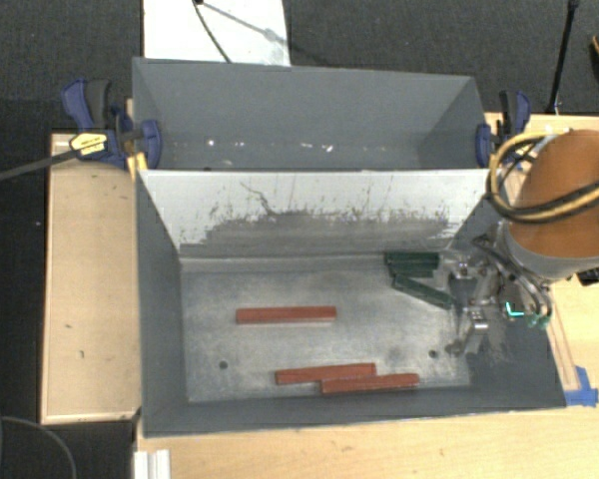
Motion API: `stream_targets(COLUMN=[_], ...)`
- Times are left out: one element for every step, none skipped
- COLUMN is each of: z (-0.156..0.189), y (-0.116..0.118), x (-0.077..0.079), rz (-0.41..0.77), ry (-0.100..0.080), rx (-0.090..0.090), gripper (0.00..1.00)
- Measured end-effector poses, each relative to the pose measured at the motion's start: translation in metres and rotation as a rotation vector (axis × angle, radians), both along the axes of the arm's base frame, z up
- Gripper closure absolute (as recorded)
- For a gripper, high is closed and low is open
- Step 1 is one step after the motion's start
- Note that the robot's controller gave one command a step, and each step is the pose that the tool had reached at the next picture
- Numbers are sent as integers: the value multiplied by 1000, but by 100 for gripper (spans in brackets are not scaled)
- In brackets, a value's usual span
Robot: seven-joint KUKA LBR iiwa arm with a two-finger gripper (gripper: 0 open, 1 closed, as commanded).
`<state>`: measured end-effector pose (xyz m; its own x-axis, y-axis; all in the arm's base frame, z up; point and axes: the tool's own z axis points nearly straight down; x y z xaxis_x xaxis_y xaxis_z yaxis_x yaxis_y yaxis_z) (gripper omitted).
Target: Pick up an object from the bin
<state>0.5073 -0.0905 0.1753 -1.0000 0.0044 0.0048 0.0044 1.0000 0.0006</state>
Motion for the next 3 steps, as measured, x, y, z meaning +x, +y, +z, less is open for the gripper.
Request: stream_targets(z=[-108,-73,-71], y=[-26,-1,-19], x=[53,44,36], rz=[-125,-164,-718], ry=[-6,-9,-9], rx=[0,0,-2], gripper=[0,0,0])
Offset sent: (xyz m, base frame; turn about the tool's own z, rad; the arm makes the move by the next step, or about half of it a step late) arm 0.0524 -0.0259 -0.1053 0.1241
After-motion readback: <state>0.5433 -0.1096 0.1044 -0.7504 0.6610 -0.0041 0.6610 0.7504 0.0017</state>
